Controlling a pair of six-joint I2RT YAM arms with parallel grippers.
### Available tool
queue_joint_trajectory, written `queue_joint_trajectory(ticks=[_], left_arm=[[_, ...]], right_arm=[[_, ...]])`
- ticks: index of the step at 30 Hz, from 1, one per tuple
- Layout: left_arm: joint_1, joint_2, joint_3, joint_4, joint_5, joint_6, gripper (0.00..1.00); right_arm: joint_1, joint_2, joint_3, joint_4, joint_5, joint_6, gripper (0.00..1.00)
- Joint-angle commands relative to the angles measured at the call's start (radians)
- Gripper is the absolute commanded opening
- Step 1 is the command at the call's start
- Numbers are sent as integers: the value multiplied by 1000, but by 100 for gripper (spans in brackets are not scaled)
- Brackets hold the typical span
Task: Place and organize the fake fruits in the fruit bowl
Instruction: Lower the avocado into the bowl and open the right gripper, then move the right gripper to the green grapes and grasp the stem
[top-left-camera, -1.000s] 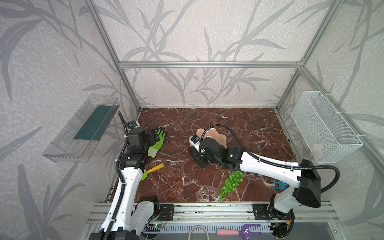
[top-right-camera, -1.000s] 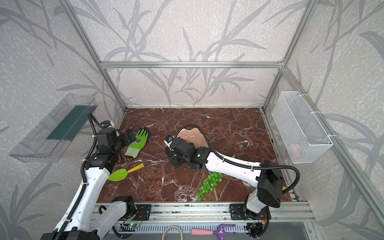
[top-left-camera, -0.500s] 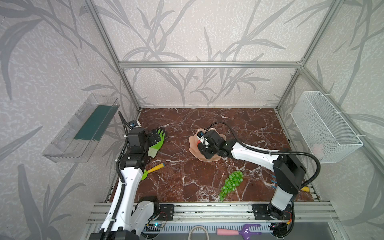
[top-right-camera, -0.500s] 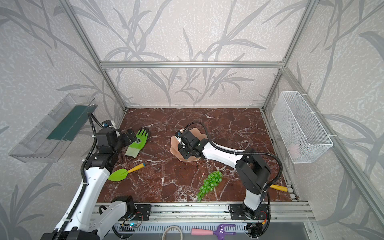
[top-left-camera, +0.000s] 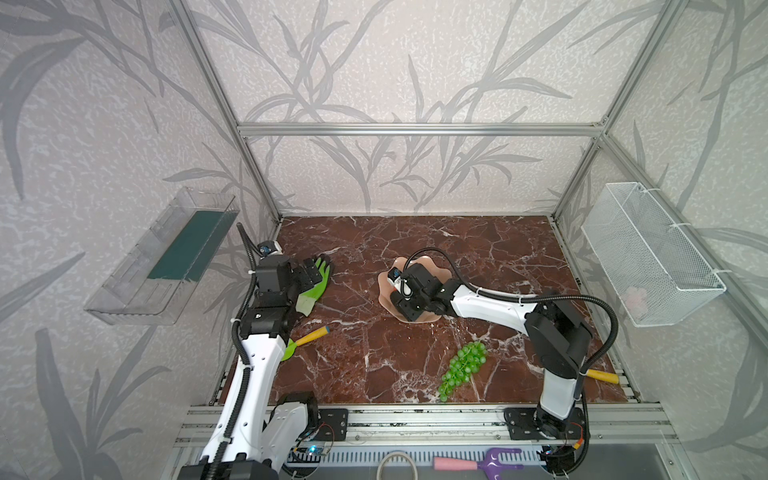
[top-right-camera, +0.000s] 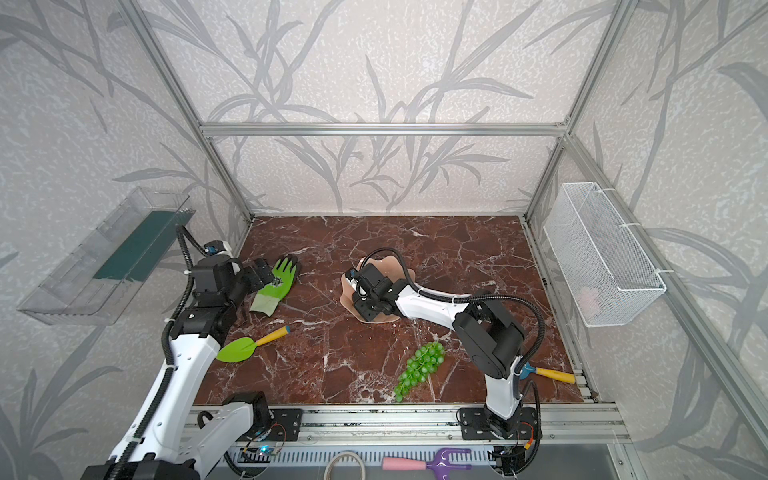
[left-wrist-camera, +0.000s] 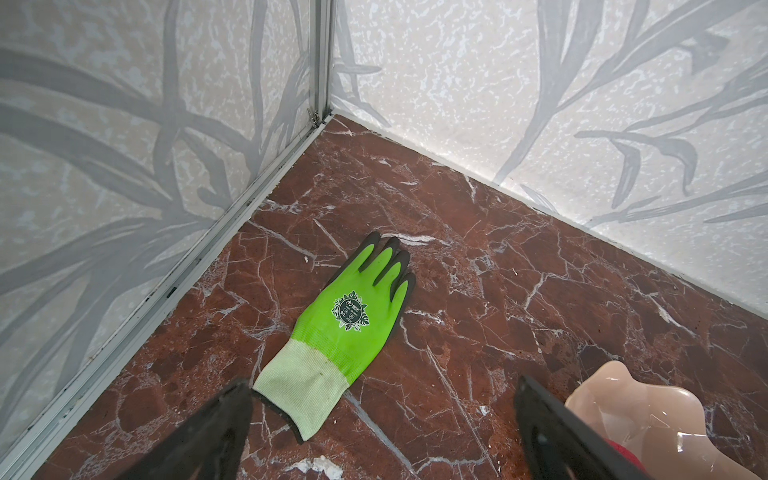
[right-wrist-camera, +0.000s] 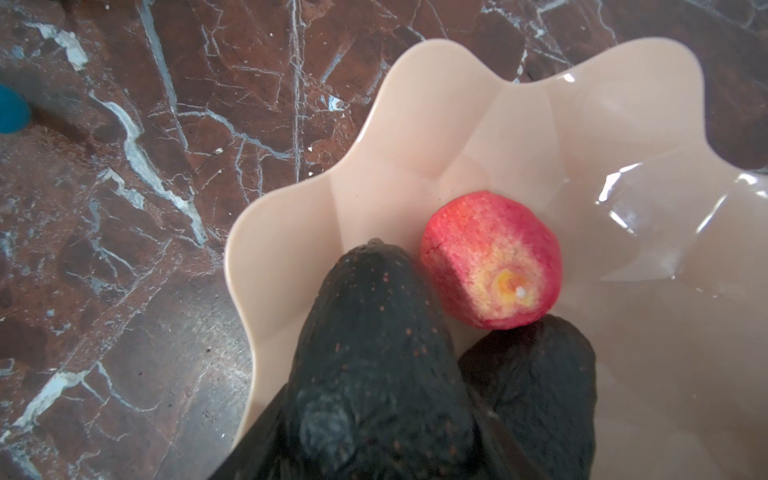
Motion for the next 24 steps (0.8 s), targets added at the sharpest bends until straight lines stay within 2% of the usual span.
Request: queue_joint_trajectory(ticks=[1,10,14,18,24], left_arm=[[8,-1,-14,15,1,-2,98],[8,-10,-15,13,2,-3,98],[8,-15,-16,12,0,-3,98],[8,-24,-17,9,-3,-3,98],[8,-24,-15,9,7,-7,98]], right_arm=[[-3,-11,25,2,3,4,66],[-3,-167,-33,-11,40,63,79],[-3,-322,-118,-28,104,145,83],[0,-490,-273,-58,189,290,87],[71,-724,-528,-115,391,572,92]])
